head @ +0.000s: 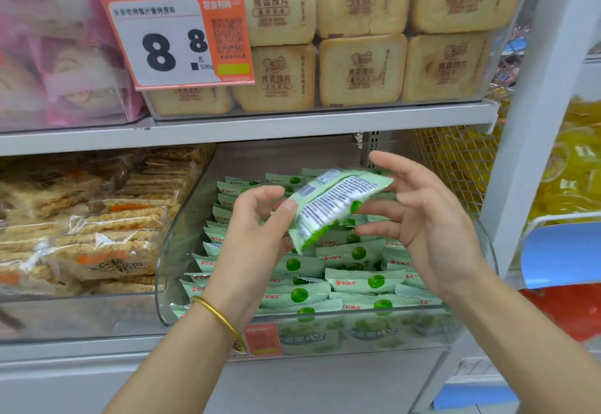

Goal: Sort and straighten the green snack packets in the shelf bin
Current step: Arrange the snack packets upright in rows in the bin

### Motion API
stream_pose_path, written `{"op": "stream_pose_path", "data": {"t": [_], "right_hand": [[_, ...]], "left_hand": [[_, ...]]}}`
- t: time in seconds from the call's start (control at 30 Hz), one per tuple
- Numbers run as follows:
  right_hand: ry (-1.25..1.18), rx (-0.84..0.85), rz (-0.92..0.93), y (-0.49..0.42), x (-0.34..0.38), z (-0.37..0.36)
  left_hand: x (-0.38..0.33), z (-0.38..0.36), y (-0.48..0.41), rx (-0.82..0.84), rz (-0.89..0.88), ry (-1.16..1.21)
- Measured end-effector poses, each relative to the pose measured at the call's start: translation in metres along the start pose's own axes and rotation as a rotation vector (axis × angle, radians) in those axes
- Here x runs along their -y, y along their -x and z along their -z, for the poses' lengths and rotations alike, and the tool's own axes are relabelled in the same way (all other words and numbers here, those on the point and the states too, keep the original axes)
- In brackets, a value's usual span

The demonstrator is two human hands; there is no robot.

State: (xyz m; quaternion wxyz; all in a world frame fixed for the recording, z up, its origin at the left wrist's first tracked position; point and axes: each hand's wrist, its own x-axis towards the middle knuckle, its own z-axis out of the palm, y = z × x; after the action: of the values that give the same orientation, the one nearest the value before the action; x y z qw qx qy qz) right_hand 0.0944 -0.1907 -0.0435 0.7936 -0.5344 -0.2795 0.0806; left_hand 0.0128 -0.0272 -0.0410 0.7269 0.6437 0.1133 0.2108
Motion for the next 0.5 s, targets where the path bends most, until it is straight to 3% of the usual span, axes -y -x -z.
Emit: {"op": "stream_pose_path", "data": {"t": [0.17,0.27,0.37,0.5], "right_hand": [[0.395,-0.018,0.106,0.000,-0.002,0.004],[0.431,-0.035,0.109,0.001,0.003,0.007],[0.355,-0.067,0.110,0.002,0.009,0.010],[0.450,-0.077,0.130,0.003,0.009,0.015]], "left_hand": [[-0.002,-0.004,-0.003,0.086,0.139,0.107],[-0.001,-0.008,-0.004,0.096,0.141,0.060],[0.003,-0.007,-0.007,0.027,-0.061,-0.267],[0.009,-0.003,-0.007,0.024,-0.293,-0.739]]}}
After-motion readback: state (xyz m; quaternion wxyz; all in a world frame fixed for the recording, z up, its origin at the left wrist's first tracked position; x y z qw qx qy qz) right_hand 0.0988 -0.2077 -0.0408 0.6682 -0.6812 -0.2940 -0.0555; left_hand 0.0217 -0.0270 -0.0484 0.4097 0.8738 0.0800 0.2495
